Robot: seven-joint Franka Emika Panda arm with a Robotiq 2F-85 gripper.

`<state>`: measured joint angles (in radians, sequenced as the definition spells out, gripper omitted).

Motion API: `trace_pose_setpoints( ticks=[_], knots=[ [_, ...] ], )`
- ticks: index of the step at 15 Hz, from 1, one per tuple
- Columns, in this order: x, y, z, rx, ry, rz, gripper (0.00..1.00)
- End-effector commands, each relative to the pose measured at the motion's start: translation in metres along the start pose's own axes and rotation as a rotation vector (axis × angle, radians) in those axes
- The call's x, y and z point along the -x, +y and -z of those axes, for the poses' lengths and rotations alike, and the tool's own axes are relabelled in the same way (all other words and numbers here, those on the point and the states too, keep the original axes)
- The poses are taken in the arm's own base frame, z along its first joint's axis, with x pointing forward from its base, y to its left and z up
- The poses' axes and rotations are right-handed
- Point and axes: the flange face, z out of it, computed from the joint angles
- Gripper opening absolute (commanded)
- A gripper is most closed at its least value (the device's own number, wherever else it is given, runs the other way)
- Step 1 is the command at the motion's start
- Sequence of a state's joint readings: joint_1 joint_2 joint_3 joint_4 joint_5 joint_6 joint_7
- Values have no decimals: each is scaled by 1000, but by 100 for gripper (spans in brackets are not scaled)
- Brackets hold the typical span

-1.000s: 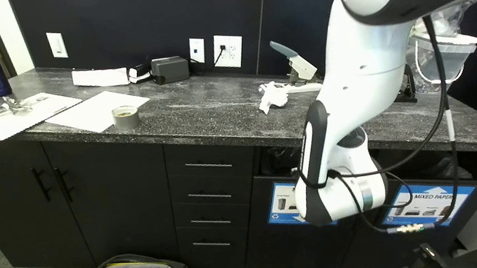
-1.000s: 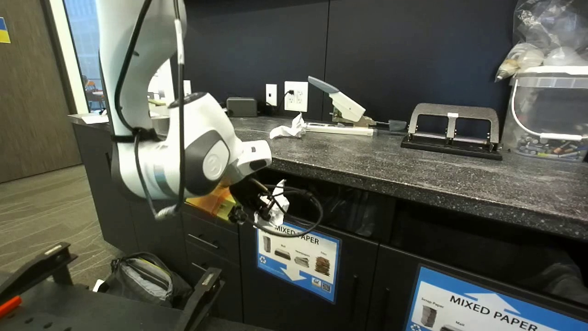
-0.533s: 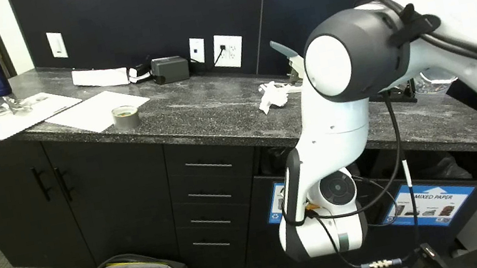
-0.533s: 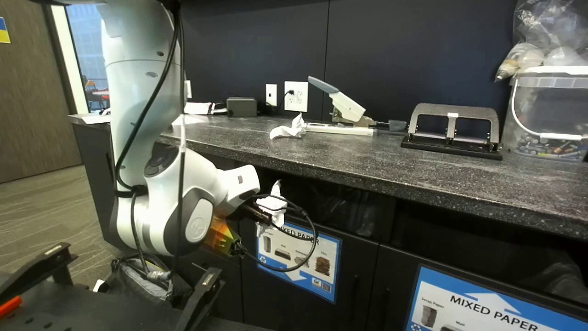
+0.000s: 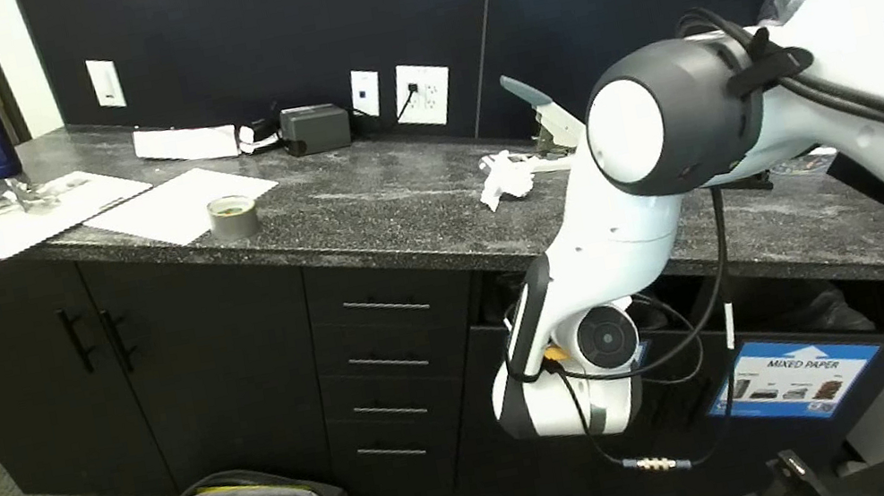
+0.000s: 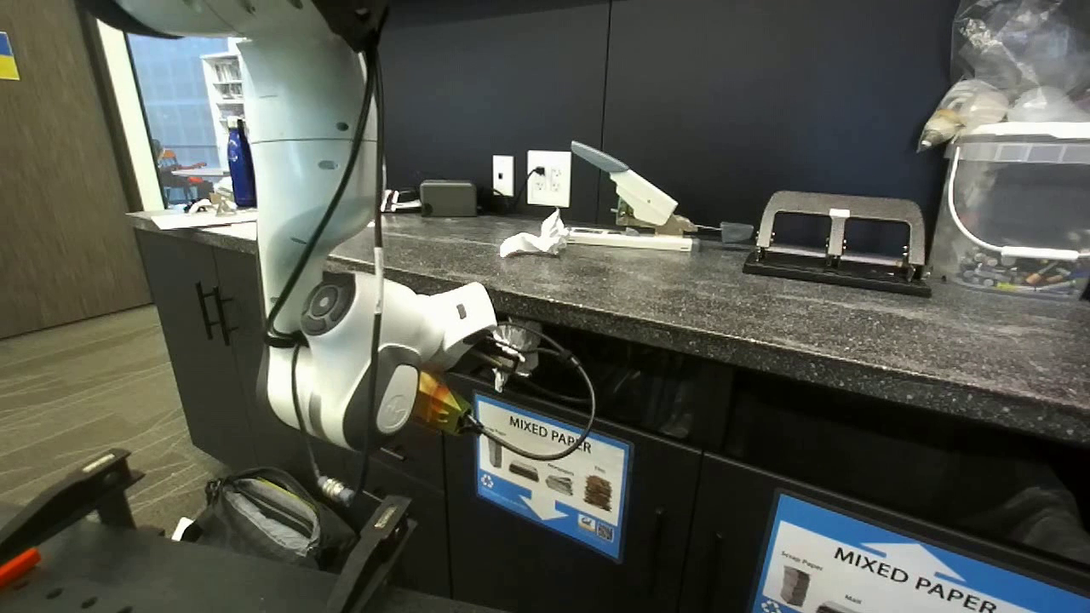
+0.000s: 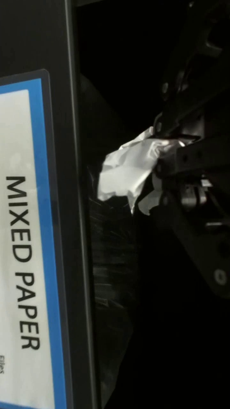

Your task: Pick up the pieces of paper from the countertop and put them in the left bin.

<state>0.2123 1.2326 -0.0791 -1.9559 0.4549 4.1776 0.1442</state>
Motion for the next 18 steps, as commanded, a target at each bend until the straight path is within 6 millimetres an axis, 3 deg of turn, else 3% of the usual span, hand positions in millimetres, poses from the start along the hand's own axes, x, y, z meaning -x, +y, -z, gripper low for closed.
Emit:
trace_pose_setpoints(
  ticks=[1,6,11,12,13,18],
  knots=[
    [1,4,-29,-4,73,6,9],
    [9,14,-64,8,95,8,8],
    [-7,21,-86,25,134,13,8],
    [-9,22,-89,29,135,12,35],
    [-11,23,-91,33,137,19,36],
    [-24,25,-90,49,137,38,73]
  ],
)
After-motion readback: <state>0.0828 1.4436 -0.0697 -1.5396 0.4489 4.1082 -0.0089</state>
